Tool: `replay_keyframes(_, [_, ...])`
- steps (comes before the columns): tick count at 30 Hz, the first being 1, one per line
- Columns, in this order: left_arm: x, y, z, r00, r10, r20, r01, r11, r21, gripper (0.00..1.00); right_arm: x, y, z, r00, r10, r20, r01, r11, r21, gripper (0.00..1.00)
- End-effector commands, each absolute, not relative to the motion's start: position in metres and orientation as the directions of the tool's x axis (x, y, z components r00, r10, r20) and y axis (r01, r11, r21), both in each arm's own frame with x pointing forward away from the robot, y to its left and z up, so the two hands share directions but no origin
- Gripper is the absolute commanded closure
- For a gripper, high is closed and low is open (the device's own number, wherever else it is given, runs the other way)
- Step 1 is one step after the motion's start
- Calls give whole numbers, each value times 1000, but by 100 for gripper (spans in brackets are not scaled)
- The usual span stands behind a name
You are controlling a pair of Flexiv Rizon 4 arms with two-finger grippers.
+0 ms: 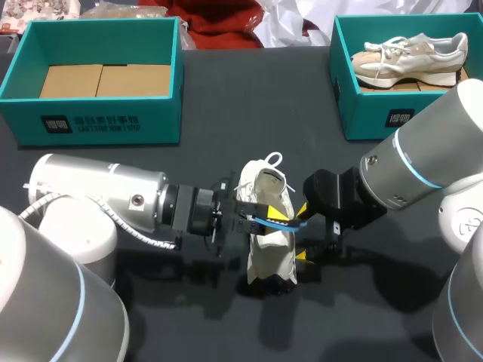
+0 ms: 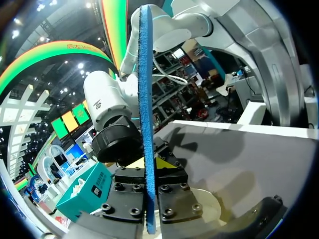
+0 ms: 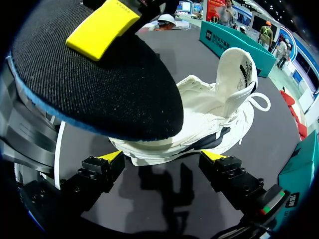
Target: Take the shoe out of the shoebox, open the shoe tongue, remove and reinsert the insole, then place the shoe into the shoebox
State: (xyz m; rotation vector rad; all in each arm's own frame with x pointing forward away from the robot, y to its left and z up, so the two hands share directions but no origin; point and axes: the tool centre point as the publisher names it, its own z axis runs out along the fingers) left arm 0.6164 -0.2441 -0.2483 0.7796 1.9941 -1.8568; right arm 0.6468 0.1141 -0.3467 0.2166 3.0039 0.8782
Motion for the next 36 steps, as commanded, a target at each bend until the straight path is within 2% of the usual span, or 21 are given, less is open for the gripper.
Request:
replay_keyframes(1, [614,-249,-256,-807,162,-568,577,7,-817,100,645,114,-347,-990,135,32,131,833,537,0])
replay_keyframes(20, [605,-250,-260,-789,121,-602,608,21,-793,100,645,114,-347,-990,135,32,131,833,537,0])
replay_keyframes(36, [611,-249,-270,-828,45,-559,560,36,-828,100,645,114,-347,-990,135,32,131,833,537,0])
